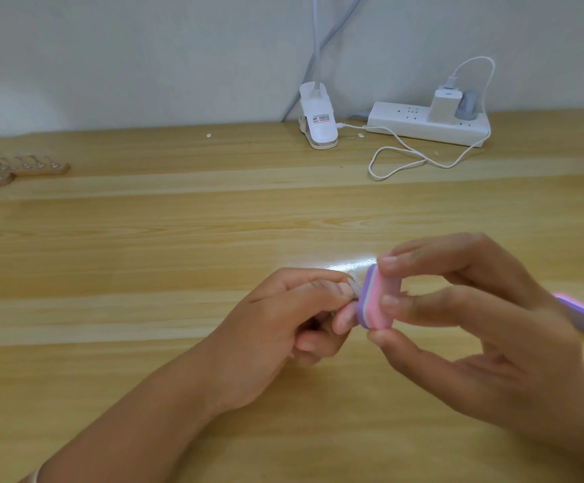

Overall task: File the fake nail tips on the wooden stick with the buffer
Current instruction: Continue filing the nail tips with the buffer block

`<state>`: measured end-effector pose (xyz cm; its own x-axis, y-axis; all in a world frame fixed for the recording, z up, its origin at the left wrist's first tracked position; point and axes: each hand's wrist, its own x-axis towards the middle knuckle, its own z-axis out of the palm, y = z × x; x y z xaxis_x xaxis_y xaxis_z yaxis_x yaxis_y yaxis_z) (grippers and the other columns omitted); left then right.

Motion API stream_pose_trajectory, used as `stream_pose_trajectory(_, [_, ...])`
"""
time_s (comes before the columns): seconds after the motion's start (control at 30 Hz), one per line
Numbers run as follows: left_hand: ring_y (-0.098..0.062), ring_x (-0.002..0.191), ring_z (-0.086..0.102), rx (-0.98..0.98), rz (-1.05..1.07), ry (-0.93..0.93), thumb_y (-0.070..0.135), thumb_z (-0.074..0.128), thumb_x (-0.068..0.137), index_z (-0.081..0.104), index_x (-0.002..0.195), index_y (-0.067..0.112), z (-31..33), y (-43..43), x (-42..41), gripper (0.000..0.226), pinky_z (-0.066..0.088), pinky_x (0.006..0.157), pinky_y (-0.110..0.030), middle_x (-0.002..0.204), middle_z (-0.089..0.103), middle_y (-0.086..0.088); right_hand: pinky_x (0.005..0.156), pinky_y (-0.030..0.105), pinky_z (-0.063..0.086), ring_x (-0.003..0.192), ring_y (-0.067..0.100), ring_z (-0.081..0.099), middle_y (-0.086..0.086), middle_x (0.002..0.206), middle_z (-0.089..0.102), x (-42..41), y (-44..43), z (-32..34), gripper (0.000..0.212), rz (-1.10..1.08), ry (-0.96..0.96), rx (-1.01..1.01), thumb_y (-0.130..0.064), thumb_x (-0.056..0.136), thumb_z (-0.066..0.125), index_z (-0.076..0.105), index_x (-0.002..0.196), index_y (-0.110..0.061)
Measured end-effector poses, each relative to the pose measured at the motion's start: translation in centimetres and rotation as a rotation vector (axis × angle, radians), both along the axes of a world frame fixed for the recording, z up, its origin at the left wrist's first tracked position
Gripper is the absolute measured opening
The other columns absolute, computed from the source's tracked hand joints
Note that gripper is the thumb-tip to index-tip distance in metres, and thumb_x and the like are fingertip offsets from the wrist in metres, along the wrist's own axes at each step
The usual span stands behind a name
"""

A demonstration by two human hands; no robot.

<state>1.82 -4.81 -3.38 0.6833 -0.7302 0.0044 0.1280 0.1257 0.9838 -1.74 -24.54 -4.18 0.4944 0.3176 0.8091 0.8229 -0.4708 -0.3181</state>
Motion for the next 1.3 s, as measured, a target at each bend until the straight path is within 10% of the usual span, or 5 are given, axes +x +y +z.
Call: stream_pose_trajectory(1.3, [-0.010, 0.046, 0.019, -0.023, -0.015, 0.139, 0.030, 0.048, 0.084, 0.048, 0.061, 0.022, -0.5, -0.1, 0.3, 0.024, 0.013, 0.046, -0.028, 0.048, 0.028, 0.010, 0.092, 0.018, 0.049, 0.108, 0.002, 0.063, 0.011, 0.108, 0.059, 0.7, -0.2, 0.2, 0.021, 0.071, 0.060, 0.012, -0.008, 0.085, 0.074, 0.060, 0.100, -0.015])
